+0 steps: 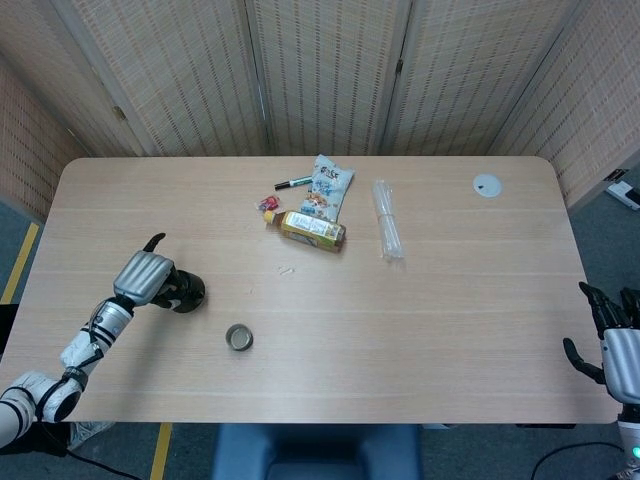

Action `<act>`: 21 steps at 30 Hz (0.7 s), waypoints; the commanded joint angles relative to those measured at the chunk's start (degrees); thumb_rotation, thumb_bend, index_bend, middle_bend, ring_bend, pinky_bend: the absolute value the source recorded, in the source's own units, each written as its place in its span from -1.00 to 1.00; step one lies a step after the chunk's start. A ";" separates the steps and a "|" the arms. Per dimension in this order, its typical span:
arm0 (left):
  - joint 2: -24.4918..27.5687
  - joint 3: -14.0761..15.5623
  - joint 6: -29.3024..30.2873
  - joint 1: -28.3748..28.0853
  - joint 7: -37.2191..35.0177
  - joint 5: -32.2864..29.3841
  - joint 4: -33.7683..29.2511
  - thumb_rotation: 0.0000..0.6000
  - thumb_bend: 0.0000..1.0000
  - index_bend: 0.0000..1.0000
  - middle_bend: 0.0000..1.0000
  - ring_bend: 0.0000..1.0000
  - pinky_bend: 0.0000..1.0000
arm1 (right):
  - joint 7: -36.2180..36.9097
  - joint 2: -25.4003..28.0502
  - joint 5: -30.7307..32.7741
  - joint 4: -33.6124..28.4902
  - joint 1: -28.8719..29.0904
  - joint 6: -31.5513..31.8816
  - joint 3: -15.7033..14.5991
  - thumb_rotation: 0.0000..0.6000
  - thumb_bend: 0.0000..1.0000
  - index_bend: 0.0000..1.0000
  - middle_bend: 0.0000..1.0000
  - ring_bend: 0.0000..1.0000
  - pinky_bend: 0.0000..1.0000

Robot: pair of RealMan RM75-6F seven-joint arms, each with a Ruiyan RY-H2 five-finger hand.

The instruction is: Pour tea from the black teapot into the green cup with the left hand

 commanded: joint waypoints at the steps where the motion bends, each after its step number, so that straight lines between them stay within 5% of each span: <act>1: 1.02 -0.40 -0.89 0.13 1.38 -1.30 -1.68 1.00 -0.87 1.00 1.00 0.71 -0.91 | 0.17 0.05 -0.07 0.17 0.00 0.12 0.04 1.00 -0.25 -0.85 -0.63 -0.49 -1.00; 16: 4.86 -1.07 -3.01 0.30 2.25 -3.96 -8.55 1.00 -0.83 0.99 1.00 0.72 -0.86 | 0.83 -0.09 -0.26 0.74 -0.10 0.43 -0.07 1.00 -0.25 -0.85 -0.63 -0.49 -1.00; 21: 4.74 -1.05 -3.30 0.33 2.40 -4.25 -8.44 0.32 -0.54 0.99 1.00 0.71 -0.85 | 0.76 -0.09 -0.23 0.70 -0.11 0.41 -0.11 1.00 -0.25 -0.85 -0.63 -0.49 -1.00</act>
